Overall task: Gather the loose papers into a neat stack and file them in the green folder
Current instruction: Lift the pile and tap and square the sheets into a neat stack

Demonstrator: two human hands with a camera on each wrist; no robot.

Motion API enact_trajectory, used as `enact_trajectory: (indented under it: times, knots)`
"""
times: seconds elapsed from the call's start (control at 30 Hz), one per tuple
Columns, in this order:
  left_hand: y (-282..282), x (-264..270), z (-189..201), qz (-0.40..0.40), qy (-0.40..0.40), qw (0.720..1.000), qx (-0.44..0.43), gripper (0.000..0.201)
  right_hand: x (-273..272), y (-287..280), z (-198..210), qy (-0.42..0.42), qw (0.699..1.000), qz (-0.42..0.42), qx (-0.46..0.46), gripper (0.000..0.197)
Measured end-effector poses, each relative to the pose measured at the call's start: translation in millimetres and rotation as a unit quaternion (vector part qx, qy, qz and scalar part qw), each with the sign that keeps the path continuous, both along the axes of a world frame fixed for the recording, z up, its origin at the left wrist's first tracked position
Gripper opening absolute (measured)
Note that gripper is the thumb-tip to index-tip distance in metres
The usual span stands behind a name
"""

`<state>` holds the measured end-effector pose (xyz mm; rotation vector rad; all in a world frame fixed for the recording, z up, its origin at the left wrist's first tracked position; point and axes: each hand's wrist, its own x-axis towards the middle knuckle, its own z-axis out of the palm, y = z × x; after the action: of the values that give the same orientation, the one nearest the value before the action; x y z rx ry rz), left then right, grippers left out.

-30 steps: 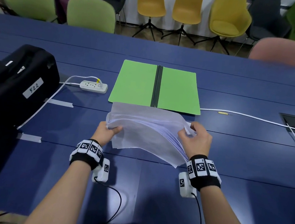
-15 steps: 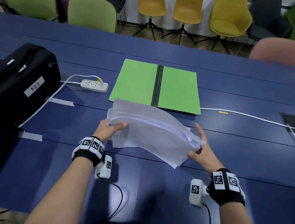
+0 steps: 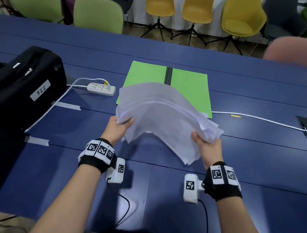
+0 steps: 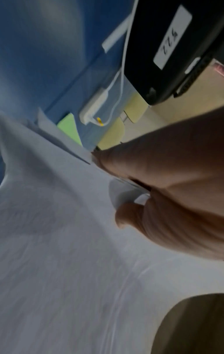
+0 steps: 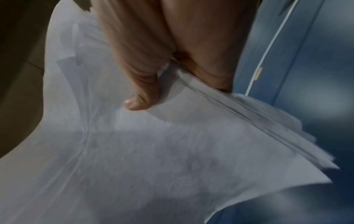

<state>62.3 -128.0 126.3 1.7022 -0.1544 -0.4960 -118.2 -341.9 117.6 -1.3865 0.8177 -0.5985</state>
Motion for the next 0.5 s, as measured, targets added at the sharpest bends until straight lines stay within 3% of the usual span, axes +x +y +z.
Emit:
enact_trajectory:
  times: [0.1, 0.2, 0.3, 0.4, 0.5]
  knots:
    - [2, -3, 11, -0.006, -0.036, 0.999, -0.026, 0.023, -6, -10, 7, -0.054, 0.998, 0.007, -0.027, 0.024]
    - [1, -10, 2, 0.037, -0.012, 0.998, -0.039, 0.027, -15, -10, -11, -0.033, 0.999, 0.009, 0.001, 0.034]
    - [-10, -17, -1, 0.087, -0.002, 0.995, -0.047, 0.069, -19, -7, -23, -0.019, 0.999, 0.007, 0.045, 0.049]
    - [-22, -22, 5, 0.141, -0.017, 0.988, -0.059, 0.085, -18, -7, -25, -0.022, 0.997, 0.006, 0.067, 0.079]
    - [-31, -26, 10, 0.178, -0.011, 0.982, -0.062, 0.085, -18, -7, -25, -0.029, 0.997, 0.013, 0.069, 0.066]
